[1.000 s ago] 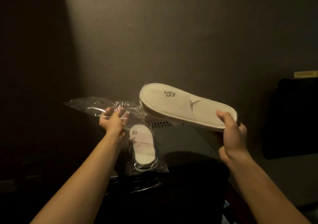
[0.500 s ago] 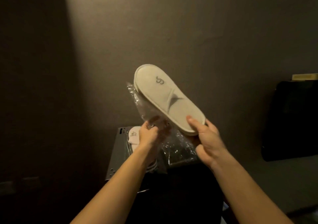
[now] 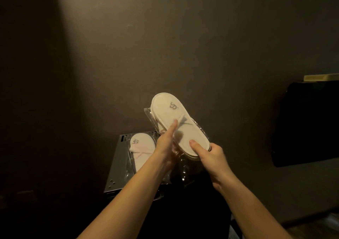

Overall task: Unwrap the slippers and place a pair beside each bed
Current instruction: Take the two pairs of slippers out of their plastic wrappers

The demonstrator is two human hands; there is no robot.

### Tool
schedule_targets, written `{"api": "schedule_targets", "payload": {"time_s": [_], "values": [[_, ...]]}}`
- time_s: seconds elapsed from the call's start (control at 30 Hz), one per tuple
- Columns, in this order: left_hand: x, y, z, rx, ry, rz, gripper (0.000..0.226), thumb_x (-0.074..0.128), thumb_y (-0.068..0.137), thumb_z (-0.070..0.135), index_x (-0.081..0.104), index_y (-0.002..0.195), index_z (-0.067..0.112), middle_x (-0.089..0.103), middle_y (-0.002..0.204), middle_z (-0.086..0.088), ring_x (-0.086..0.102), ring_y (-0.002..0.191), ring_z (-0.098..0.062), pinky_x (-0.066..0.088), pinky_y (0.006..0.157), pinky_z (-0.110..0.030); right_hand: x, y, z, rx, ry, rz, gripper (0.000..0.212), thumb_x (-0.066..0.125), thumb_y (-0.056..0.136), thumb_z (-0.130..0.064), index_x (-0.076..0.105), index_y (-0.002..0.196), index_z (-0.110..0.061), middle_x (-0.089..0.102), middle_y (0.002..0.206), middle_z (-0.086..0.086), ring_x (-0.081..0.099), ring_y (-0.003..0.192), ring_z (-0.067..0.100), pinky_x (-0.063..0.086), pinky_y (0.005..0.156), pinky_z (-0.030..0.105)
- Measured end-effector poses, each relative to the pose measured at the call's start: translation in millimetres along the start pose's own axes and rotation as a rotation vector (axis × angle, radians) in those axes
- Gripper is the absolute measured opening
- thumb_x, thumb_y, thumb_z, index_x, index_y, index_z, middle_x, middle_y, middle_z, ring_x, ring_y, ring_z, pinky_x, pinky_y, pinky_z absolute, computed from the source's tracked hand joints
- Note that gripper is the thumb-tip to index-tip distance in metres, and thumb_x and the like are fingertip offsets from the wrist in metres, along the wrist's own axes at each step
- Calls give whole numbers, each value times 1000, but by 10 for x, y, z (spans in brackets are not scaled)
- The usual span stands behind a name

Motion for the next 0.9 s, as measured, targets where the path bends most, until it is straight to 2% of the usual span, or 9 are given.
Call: {"api": "schedule_targets", "payload": {"time_s": [0.07, 0.2, 0.27, 0.37, 0.4, 0.53, 0.63, 0.73, 0.9], "values": [[-12, 50, -59, -20, 81, 49, 54, 75, 82, 30, 63, 130, 7, 74, 113, -12, 73, 84, -28, 58, 51, -29, -58, 31, 26, -77, -215, 99, 54, 85, 77, -41, 55, 115, -16, 59, 124, 6, 63, 110, 22, 56, 97, 47], [-40, 77, -161, -123, 146, 8, 44, 74, 85, 21, 64, 125, 7, 76, 110, -14, 74, 99, -30, 62, 79, -39, -198, 198, -29, -110, -422, 189, 79, 79, 79, -52, 45, 142, -19, 44, 145, 4, 48, 133, 25, 45, 110, 46], [-29, 51, -184, -147, 160, -14, 41, 73, 86, 21, 65, 124, 6, 77, 108, -14, 75, 94, -28, 62, 74, -35, -210, 308, -55, 109, -205, 29, 77, 80, 80, -46, 53, 139, -5, 63, 132, 8, 65, 116, 24, 56, 97, 39], [-15, 12, -160, -126, 204, 27, 41, 73, 86, 20, 63, 122, 4, 75, 110, -17, 74, 88, -29, 60, 55, -28, -233, 373, -88, 205, -78, -99, 31, 78, 87, -22, 75, 106, 3, 80, 91, 12, 76, 70, 17, 59, 56, 21], [-22, 13, -149, -108, 254, 48, 44, 75, 85, 21, 63, 123, 2, 75, 110, -17, 74, 85, -29, 58, 52, -27, -236, 393, -93, 194, -98, -94, 24, 77, 87, -17, 76, 102, 1, 80, 86, 12, 76, 67, 16, 56, 53, 20], [-142, 59, -16, -32, 453, 154, 68, 84, 75, 26, 57, 123, -14, 74, 95, -18, 73, 66, -24, 50, 45, -25, -191, 502, -28, 167, -160, -41, 20, 78, 85, -12, 71, 101, -2, 78, 92, 16, 76, 84, 26, 63, 75, 36], [-303, 28, 273, 118, 589, 239, 97, 88, 65, 36, 43, 140, -6, 61, 129, -16, 63, 114, -31, 54, 82, -39, -143, 586, 114, 138, -432, -12, 26, 81, 81, -19, 65, 98, -10, 72, 96, 11, 72, 90, 26, 62, 83, 43], [-564, -49, 499, 211, 680, 236, 68, 84, 75, 24, 55, 133, 3, 61, 131, -13, 60, 117, -28, 48, 104, -42, -129, 605, 185, 32, -820, 34, 29, 75, 79, -36, 67, 95, -14, 71, 98, 8, 69, 93, 27, 59, 84, 42], [-866, -190, 603, 276, 994, 196, 26, 81, 79, 19, 71, 103, 13, 75, 95, -5, 70, 89, -19, 58, 80, -36, -14, 698, 154, -86, -1181, 27, 58, 70, 79, -42, 58, 126, -10, 53, 133, 13, 49, 123, 32, 44, 103, 40]]}}
Point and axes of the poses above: each hand's wrist, its own y-axis towards the middle knuckle, its own x-axis out of the palm, z = x × y, the point moved 1 cm from there along y, towards the middle knuckle
